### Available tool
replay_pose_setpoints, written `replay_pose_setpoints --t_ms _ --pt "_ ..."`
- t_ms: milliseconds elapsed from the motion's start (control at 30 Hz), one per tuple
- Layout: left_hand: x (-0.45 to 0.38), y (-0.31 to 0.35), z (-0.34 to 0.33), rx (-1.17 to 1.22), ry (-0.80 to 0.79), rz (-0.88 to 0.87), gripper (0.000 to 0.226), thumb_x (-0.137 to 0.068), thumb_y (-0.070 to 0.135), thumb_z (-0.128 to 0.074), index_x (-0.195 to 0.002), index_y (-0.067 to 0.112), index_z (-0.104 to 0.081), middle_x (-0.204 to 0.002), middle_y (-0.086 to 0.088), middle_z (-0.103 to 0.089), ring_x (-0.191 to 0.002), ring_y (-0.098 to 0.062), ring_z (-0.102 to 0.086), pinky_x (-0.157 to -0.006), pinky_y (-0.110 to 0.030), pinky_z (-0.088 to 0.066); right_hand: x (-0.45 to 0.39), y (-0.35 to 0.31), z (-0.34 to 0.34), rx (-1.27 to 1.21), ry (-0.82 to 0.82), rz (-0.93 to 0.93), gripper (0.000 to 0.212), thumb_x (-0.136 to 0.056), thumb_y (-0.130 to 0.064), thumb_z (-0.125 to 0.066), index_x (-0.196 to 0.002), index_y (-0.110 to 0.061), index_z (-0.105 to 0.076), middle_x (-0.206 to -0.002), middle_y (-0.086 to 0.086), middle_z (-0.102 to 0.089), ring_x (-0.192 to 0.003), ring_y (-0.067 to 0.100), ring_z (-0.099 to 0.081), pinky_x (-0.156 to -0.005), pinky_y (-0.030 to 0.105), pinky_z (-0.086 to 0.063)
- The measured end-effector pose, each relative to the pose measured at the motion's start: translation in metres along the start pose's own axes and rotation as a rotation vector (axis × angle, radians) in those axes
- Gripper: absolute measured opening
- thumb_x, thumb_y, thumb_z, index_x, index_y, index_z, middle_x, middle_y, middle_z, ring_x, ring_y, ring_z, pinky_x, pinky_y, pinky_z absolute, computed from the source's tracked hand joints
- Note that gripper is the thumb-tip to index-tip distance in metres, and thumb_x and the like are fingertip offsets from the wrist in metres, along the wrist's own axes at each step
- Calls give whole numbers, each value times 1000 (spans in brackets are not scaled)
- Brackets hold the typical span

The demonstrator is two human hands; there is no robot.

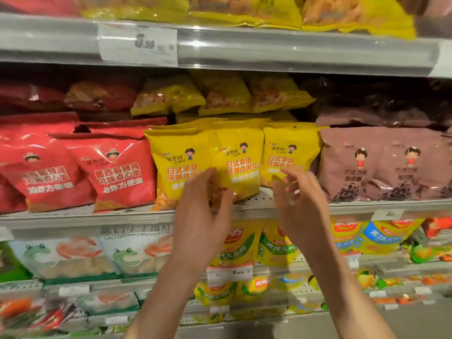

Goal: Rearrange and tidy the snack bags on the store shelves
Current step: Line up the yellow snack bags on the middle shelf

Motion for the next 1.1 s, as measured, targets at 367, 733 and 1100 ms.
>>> replay_pose_setpoints --t_ms 367,733,1100 --pt "-16 3 -16 -159 169 90 79 -87 57 -71 -151 22 -38 -141 1 -58 -122 -25 -60 -94 -47 -53 -63 -2 -15 239 -146 139 56 -97 -24 -65 -149 -11 -52 -136 14 -49 -126 30 -43 -107 43 -37" --pt "-18 -21 1 18 180 145 59 -83 43 -82 -129 33 -47 -91 14 -57 -75 -11 -63 -72 -37 -51 -75 5 -21 227 -263 111 53 -99 -26 -61 -150 -14 -52 -135 10 -45 -126 29 -41 -108 42 -36" --pt "-20 -14 -14 45 -3 -5 61 -89 37 -78 -139 35 -43 -98 17 -56 -76 -9 -63 -69 -21 -52 -89 12 -10 -224 -292 -120 36 -112 -26 -35 -134 -21 -63 -131 -6 -56 -123 11 -54 -109 32 -40"
Point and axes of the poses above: each hand's wrist, its own x-axis away from the middle knuckle, its own z-axis out of the back of the hand, y = z × x, the point moved 10 cm from there along -x, towards the middle knuckle
